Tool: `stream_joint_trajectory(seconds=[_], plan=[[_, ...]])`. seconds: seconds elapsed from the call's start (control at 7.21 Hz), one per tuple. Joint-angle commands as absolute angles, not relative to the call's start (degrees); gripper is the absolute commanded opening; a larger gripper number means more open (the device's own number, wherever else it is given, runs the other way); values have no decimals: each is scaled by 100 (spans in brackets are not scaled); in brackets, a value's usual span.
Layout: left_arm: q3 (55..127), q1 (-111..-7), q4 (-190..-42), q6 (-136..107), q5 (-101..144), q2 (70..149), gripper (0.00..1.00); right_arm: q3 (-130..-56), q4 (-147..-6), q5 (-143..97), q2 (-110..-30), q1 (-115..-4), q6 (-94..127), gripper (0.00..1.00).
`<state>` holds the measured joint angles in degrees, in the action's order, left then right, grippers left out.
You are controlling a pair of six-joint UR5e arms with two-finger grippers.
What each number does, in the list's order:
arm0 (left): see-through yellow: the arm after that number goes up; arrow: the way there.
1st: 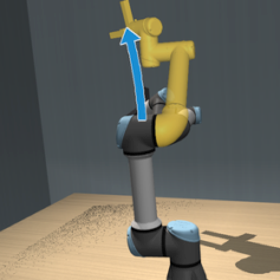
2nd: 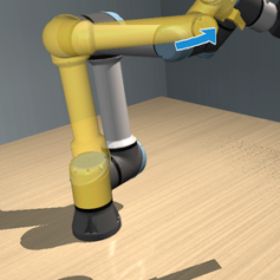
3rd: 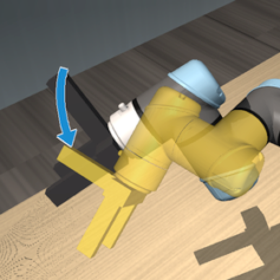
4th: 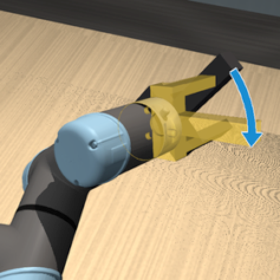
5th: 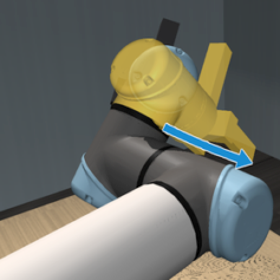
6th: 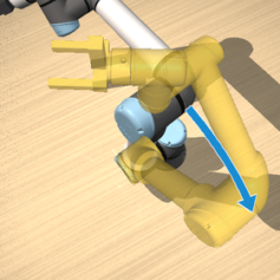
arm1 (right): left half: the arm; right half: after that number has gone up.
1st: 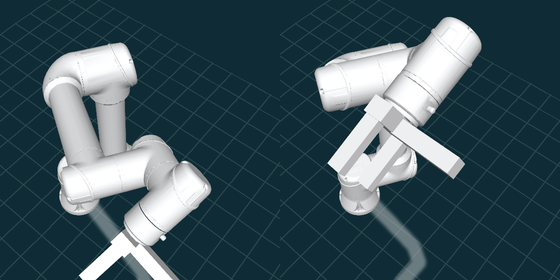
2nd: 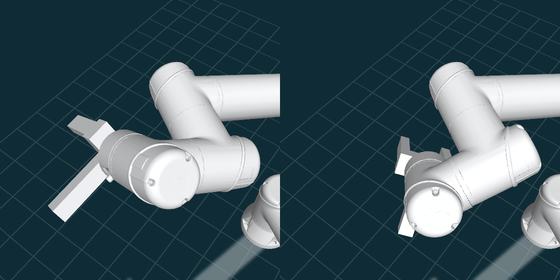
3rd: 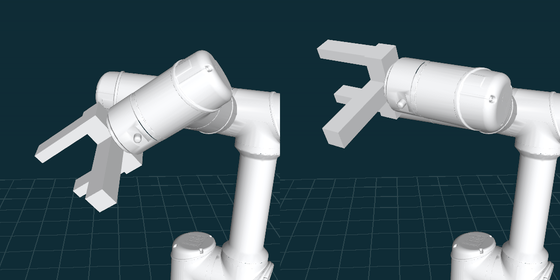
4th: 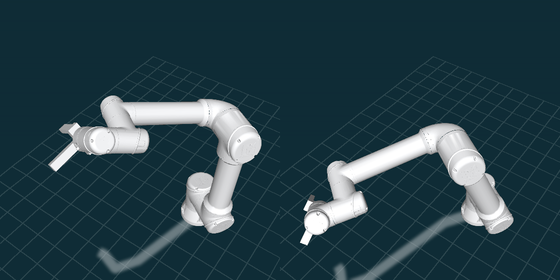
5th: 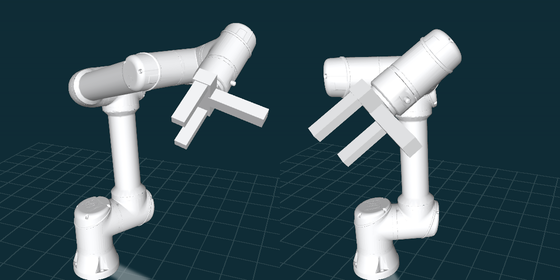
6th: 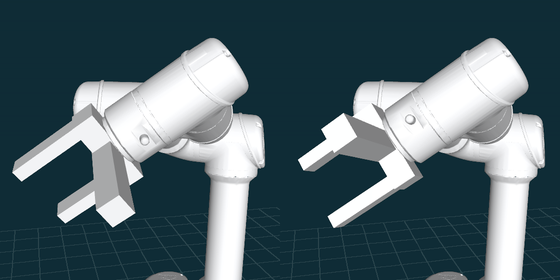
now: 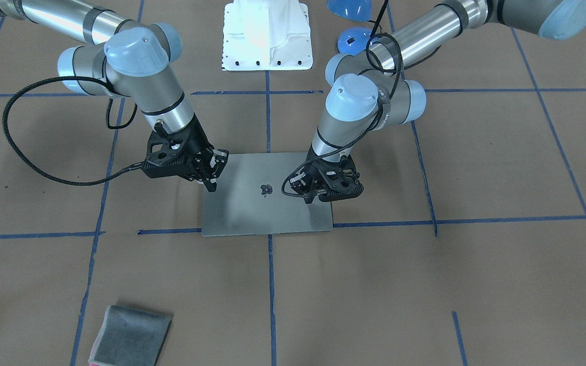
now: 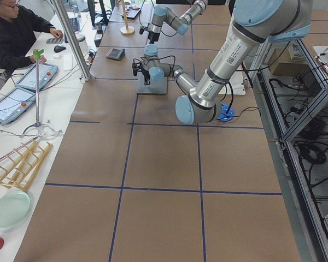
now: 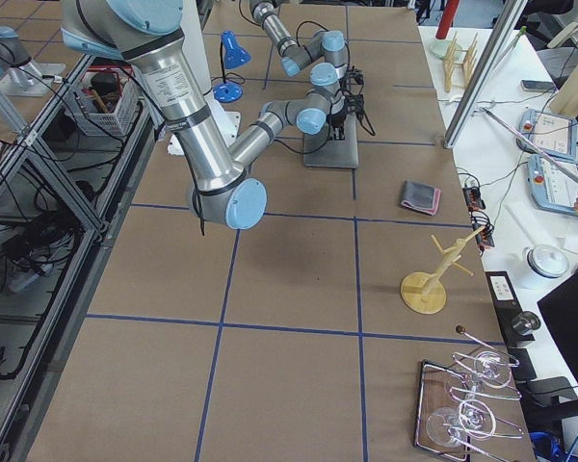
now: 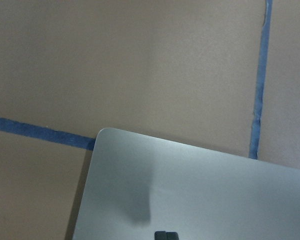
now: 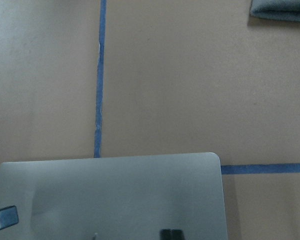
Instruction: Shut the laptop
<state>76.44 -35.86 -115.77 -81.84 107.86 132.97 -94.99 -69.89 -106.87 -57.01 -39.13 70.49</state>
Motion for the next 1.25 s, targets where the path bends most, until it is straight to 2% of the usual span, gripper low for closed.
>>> stream_joint_trajectory(seconds=[0.0,0.28,0.42,0.55,0.69,0.97,1.11], plan=[[7427,-3586,-11689,-8183,10793,13315,0,-9536,-6987,-11099,-5695,-4165,7014,0],[7453,-3760,-11698,-8174,10889,13342,0,-9580,-7005,-11493,-5695,-4376,7005,2],[7479,-3988,-11698,-8165,11377,13359,6,-9641,-7022,-11705,-5721,-4507,7005,10],[7584,-4303,-11672,-8139,11991,13298,89,-9790,-7083,-11838,-5783,-4648,7005,41],[7881,-4559,-11628,-8078,12371,13046,99,-10052,-7084,-11935,-6079,-4815,7005,97],[8681,-5348,-11515,-7151,12987,11976,99,-10624,-7668,-11962,-6722,-5166,6334,100],[8797,-5796,-11340,-6423,13060,11753,99,-10974,-8665,-11918,-6898,-5342,5232,100]])
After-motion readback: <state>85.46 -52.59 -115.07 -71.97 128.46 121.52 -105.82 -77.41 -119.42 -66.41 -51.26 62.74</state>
